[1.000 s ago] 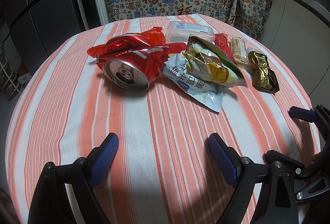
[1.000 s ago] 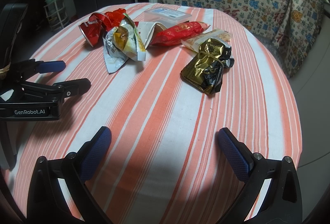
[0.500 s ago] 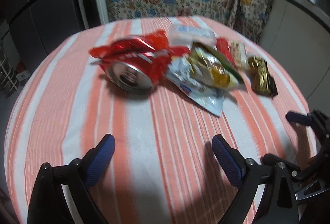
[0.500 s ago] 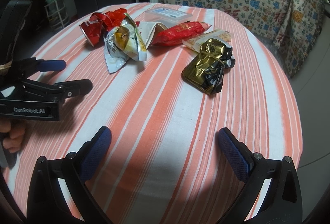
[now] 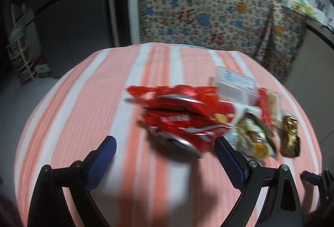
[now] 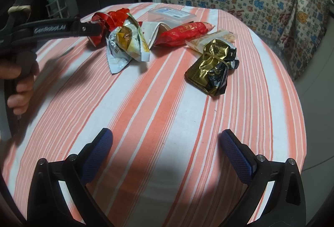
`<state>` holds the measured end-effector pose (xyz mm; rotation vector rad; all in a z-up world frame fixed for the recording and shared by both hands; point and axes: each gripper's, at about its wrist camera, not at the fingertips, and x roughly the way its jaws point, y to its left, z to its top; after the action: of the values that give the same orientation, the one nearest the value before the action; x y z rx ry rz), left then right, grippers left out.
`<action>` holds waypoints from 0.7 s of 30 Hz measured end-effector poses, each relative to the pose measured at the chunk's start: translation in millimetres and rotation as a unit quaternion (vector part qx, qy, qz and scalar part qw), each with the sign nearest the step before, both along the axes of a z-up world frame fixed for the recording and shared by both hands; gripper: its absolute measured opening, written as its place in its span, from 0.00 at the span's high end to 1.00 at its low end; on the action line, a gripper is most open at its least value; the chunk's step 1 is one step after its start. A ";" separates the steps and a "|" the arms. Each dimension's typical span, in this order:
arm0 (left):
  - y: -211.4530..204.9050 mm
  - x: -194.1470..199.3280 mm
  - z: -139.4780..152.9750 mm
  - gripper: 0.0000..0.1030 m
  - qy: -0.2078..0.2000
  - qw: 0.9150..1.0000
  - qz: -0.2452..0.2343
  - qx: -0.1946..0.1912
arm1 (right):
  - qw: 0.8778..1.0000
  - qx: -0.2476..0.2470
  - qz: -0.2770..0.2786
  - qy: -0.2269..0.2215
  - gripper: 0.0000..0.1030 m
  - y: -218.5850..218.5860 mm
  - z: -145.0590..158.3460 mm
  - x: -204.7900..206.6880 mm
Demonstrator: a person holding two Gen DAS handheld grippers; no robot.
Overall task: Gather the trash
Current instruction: 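Grasp the crushed red can with the left gripper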
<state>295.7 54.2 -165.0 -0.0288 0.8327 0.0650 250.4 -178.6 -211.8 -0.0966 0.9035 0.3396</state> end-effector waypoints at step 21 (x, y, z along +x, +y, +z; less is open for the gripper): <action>-8.3 26.5 -12.8 0.07 0.036 0.999 0.023 -0.034 | 1.000 0.001 0.002 0.000 0.00 -0.1 0.1 0.5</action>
<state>322.2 45.9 -177.8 -0.1106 0.9063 0.0803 250.8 -178.7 -211.7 -0.0970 0.9038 0.3438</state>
